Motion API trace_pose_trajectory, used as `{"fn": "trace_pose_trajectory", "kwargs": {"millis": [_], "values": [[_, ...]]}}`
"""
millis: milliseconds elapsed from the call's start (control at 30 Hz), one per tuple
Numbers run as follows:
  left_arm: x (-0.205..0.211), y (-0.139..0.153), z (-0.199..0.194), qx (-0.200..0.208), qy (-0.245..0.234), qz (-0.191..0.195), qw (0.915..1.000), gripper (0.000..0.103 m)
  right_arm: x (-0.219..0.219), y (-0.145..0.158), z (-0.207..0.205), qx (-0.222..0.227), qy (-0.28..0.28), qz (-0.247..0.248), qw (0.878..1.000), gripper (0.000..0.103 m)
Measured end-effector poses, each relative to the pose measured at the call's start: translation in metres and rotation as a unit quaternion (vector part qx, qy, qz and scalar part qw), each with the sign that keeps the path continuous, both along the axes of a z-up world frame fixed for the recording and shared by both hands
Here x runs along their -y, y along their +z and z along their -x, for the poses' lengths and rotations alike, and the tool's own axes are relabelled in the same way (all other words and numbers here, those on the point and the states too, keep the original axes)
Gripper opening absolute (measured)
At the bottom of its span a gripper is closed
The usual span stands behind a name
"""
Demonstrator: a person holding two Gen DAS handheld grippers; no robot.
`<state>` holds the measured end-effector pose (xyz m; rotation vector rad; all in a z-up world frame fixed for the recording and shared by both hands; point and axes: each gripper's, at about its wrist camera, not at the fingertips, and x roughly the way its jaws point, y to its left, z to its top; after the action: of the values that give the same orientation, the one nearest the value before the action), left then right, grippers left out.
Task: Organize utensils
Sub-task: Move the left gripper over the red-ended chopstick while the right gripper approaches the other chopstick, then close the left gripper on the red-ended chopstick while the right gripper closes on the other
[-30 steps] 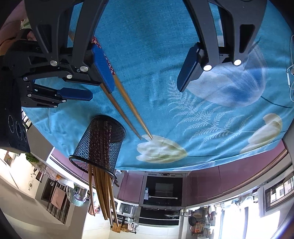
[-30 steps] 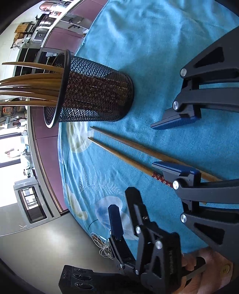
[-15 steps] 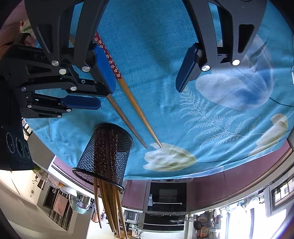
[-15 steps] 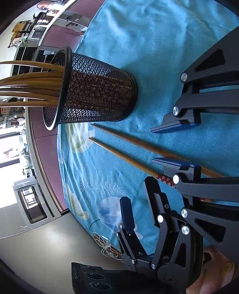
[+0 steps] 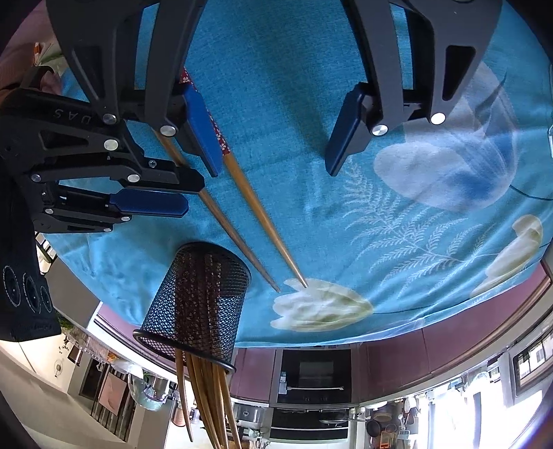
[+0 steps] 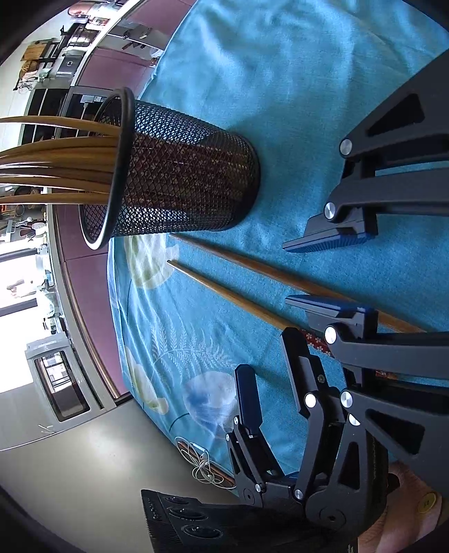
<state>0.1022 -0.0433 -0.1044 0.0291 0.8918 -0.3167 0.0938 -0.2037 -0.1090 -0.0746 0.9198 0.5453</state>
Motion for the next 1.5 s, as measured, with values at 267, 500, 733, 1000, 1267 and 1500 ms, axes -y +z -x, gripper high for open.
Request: {"fn": "trace_pose_trajectory", "kwargs": {"millis": [267, 500, 733, 1000, 1267, 1500], "values": [[0.0012, 0.0002, 0.0008, 0.001, -0.003, -0.005, 1.0, 0.054, 0.0006, 0.0002, -0.0003, 0.0, 0.0, 0.0, 1.0, 0.023], [0.0017, 0.0014, 0.002, -0.005, -0.012, 0.007, 0.9999, 0.053, 0.0007, 0.0007, -0.0014, 0.0, -0.001, -0.002, 1.0, 0.023], [0.0098, -0.0007, 0.0019, -0.004, -0.02, -0.001, 0.9998, 0.05, -0.0001, 0.0008, -0.0024, 0.0, 0.0, -0.002, 1.0, 0.023], [0.0086, -0.0008, 0.0012, -0.01, -0.02, 0.005, 0.9997, 0.04, 0.0003, 0.0007, -0.0023, -0.001, 0.0, -0.002, 1.0, 0.023], [0.0064, -0.0012, 0.0028, -0.016, -0.016, 0.016, 0.9996, 0.029, -0.0006, 0.0, -0.0025, -0.001, 0.0, -0.002, 1.0, 0.023], [0.0074, -0.0011, 0.0041, -0.021, -0.018, 0.024, 0.9993, 0.017, -0.0004, -0.0004, -0.0028, 0.0, 0.0, -0.002, 1.0, 0.023]]}}
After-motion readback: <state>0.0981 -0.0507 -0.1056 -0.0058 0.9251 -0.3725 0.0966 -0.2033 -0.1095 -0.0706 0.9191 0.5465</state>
